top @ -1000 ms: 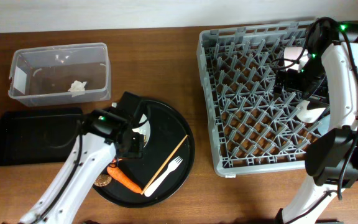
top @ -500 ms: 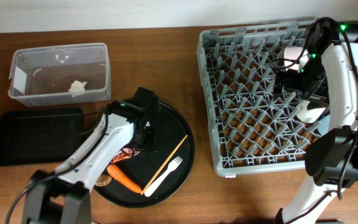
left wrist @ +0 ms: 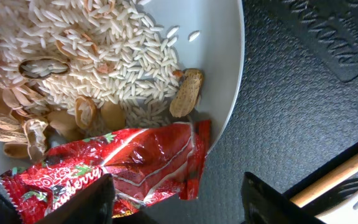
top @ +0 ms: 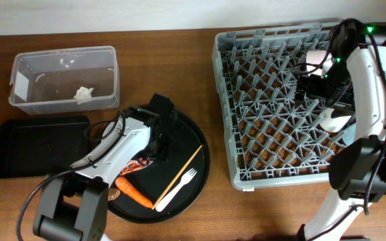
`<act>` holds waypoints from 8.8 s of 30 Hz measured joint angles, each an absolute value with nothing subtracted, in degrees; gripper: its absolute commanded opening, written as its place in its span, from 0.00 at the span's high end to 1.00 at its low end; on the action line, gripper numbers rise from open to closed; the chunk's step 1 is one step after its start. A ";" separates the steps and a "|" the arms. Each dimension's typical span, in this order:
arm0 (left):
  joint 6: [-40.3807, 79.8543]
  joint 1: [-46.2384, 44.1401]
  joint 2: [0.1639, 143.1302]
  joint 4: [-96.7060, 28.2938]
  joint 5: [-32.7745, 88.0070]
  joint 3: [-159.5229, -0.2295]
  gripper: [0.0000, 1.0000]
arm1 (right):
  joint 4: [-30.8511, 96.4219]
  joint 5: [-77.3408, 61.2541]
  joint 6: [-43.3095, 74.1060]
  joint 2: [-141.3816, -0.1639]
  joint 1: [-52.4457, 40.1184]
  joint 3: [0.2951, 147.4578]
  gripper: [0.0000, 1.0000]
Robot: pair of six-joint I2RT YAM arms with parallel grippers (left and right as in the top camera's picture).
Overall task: Sort waste into correct bins and load items into the dishwasher rack
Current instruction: 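Move left gripper back to plate and reach for red wrapper, then grasp the red wrapper on the plate with the left gripper, then carry red wrapper with left gripper and drop it into clear bin, then move left gripper to the white plate and grasp its rim, then lift white plate with left gripper and carry it over black tray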
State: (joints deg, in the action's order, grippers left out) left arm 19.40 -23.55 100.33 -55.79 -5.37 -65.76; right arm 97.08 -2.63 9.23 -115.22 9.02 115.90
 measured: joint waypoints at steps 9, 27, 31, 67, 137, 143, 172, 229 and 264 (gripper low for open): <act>19.31 -23.55 100.33 -55.00 -5.37 -65.76 0.55 | 97.08 -2.61 9.21 -115.22 9.02 115.90 0.01; 19.31 -23.55 100.33 -54.76 -6.22 -64.47 0.62 | 97.08 -2.63 9.21 -115.22 9.02 115.90 0.01; 19.31 -23.55 100.33 -54.70 -6.22 -62.81 0.66 | 97.08 -2.63 9.19 -115.22 9.02 115.90 0.01; 14.96 -11.35 100.42 -58.48 -15.94 -93.45 1.00 | 97.08 -2.63 9.19 -115.22 9.02 115.90 0.01; 37.85 -23.46 103.72 -47.66 1.56 -73.97 0.24 | 97.10 -2.63 8.99 -115.11 9.02 110.32 0.01; 38.20 -23.46 103.79 -41.43 1.54 -72.27 0.29 | 97.08 -2.63 9.04 -115.11 9.02 110.32 0.01; 37.30 -23.62 105.56 -40.73 -1.30 -73.84 0.29 | 97.10 -2.63 9.04 -115.11 9.02 110.32 0.01; 29.30 -23.66 113.01 -58.13 -13.98 -80.49 1.00 | 97.10 -2.63 9.06 -115.11 9.02 110.32 0.01; 28.03 -22.00 110.50 -70.94 -16.99 -92.60 1.00 | 97.10 -2.63 9.06 -115.11 9.02 110.32 0.01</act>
